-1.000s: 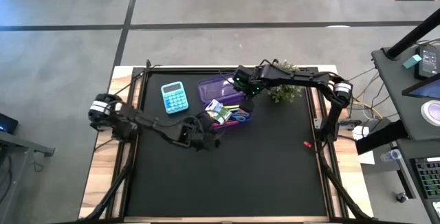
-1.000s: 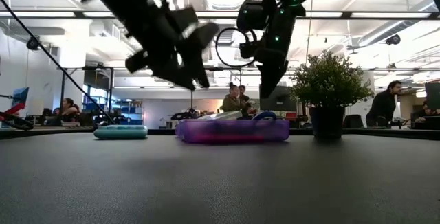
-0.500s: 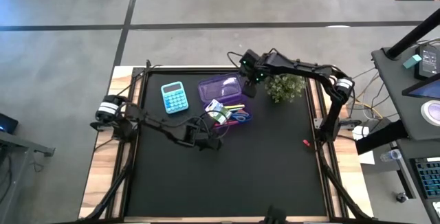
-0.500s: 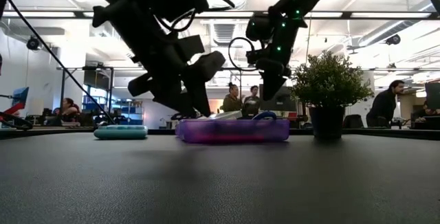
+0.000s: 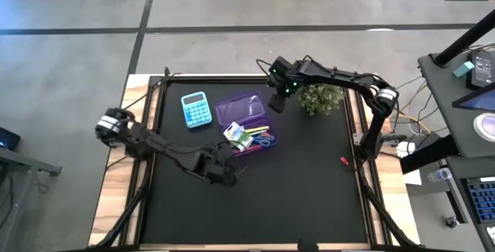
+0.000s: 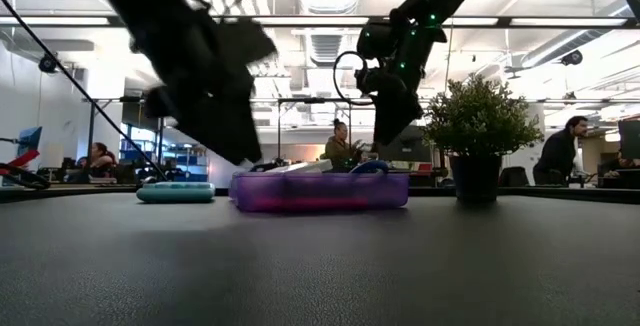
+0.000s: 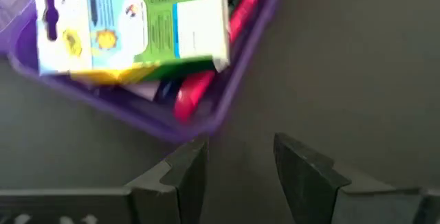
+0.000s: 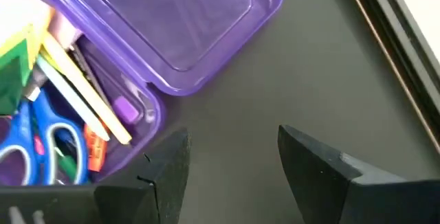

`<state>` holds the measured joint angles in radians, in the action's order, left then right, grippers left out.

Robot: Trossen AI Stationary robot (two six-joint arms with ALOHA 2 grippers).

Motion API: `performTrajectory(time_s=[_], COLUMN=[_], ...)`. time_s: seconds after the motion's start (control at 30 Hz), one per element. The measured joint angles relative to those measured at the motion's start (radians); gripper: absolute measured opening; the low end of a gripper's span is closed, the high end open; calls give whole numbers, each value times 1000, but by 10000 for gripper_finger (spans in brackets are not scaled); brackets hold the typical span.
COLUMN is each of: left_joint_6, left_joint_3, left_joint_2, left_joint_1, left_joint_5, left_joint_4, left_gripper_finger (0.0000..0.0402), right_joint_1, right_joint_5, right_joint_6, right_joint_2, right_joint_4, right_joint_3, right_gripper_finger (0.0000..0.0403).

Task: Pack school essentials
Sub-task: Close the purple supply box

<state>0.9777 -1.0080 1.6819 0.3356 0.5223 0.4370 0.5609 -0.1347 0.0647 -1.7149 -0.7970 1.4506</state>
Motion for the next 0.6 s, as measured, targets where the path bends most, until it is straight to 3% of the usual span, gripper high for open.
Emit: performTrajectory(time_s=[0.2,0.3,0.43,0.6], left_joint_6=[44,118,276,321], left_joint_3=[1,1,2,2], left_joint_2=[-102,-147,-159,-160], left_joint_1=[76,88,60,-24], left_joint_5=[16,116,215,221], left_joint_4=[91,173,312,340], left_gripper_finger=[150,150,150,150], right_joint_1=[-35,-67,-148,-280], right_joint_5=[-4,-4,-4,-4], right_joint_6=[-44,-79,-53,46], right_joint_2=[2,7,7,7], right_joint_4=[-7,-21,-89,-87], right_joint_3=[57,78,65,15], right_gripper_finger=[208,207,205,205])
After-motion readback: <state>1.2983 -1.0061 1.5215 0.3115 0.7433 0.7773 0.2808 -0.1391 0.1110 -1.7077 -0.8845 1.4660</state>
